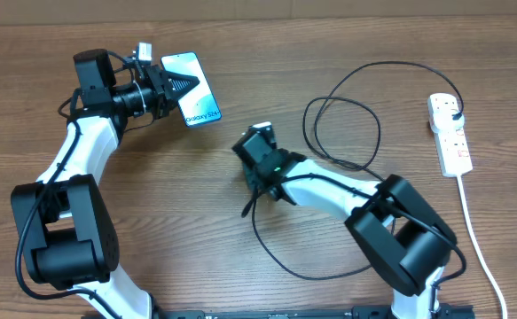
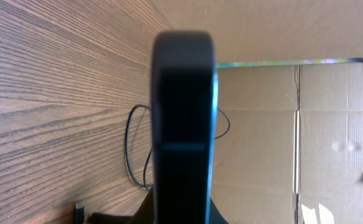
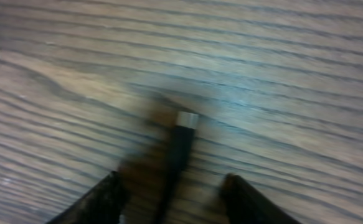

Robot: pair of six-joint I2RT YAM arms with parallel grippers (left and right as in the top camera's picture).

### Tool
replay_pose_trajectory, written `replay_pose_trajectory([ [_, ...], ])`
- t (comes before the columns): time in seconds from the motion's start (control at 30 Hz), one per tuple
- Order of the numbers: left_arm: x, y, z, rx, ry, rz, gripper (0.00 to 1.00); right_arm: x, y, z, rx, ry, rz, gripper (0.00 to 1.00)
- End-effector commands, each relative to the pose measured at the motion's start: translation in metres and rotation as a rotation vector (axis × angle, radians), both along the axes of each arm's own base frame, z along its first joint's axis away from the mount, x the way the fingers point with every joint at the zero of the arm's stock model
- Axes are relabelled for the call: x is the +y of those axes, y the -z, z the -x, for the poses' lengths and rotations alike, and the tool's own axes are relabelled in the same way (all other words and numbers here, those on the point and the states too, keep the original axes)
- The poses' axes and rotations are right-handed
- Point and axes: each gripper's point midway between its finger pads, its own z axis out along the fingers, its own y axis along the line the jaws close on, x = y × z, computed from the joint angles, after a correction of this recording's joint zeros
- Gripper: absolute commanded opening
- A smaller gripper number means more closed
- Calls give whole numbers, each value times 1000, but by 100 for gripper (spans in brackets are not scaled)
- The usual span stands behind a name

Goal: Plug charger to phone and switch on socket
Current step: 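Grasp the USB-C plug end with the right gripper, then lift the plug and carry it toward the phone's bottom port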

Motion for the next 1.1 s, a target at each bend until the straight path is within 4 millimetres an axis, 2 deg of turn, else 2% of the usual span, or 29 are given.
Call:
replay_pose_trajectory([
  [0.0, -3, -6, 1, -10, 25, 20, 4, 3, 11, -4, -5, 1, 55, 43],
  [0.13, -3, -6, 2, -10, 26, 21, 4, 2, 20, -3, 29, 5, 85, 34],
  [0.4, -4, -7, 2, -10, 28, 22, 4, -2, 22, 0, 49, 35, 86, 20],
  [0.6, -4, -7, 2, -10, 30, 24, 4, 0, 24, 4, 70, 29, 72, 4],
  [0.9, -4, -7, 2, -10, 31, 25, 4, 11, 13, 5, 236, 41, -86, 4],
  [1.07, -4, -7, 3, -42, 42, 7, 4, 27, -19, 8, 408, -5, -349, 4],
])
